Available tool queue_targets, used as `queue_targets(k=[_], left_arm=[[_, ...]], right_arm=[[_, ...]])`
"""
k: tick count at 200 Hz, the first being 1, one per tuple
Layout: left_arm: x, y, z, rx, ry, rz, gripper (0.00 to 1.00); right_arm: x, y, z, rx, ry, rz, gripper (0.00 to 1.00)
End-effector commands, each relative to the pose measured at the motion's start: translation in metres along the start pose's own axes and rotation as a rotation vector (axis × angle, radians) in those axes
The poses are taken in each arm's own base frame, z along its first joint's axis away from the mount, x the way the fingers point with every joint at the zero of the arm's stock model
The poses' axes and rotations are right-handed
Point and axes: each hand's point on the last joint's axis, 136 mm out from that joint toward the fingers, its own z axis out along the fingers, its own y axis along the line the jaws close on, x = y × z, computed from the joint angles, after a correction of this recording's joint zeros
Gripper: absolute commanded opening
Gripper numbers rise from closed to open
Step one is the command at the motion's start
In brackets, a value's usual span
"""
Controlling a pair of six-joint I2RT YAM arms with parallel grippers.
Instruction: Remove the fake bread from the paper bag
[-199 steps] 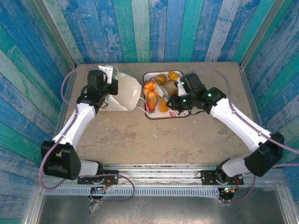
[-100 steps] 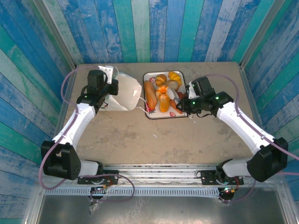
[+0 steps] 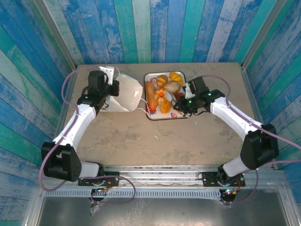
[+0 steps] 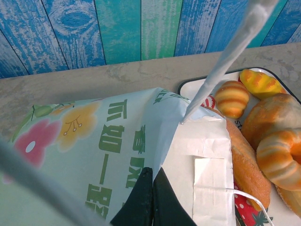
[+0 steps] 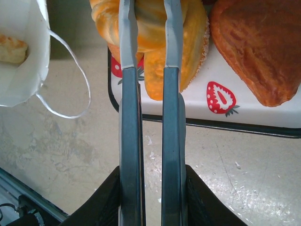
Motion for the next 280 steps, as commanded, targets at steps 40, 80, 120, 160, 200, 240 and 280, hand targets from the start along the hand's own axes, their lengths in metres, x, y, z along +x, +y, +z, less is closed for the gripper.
queue_targets(k=[40,80,120,160,200,240,280], left_arm=[[-0.016,-0.004,-0.013,0.023,-0.039,0.010,0.00],[-0.019,-0.005,-0.015,0.029,-0.046,0.011,0.00],[-0.022,-0.005,-0.017,0.024,-0.052,0.017,0.00],[-0.025,-0.005,-0.018,0.021,-0.058,0.018,0.00],[-0.030,-0.004,-0.025,0.014,-0.072,0.024,0.00],[-0.041,-0.004,-0.039,0.005,-0.109,0.033,0.00],[-0.048,-0.003,-0.049,-0.003,-0.142,0.015,0.00]], right_arm=[[-0.005,0.003,0.002,-0.031,-0.009,-0.004,0.19],[-0.011,0.008,-0.011,-0.033,-0.052,-0.004,0.36],[-0.014,0.009,-0.019,-0.029,-0.073,-0.002,0.42],[-0.013,0.006,-0.021,-0.015,-0.074,0.004,0.44],[-0.015,0.003,-0.033,-0.002,-0.103,0.003,0.44],[-0.022,0.000,-0.057,0.001,-0.163,0.009,0.43],[-0.024,-0.012,-0.074,0.020,-0.204,0.027,0.43]])
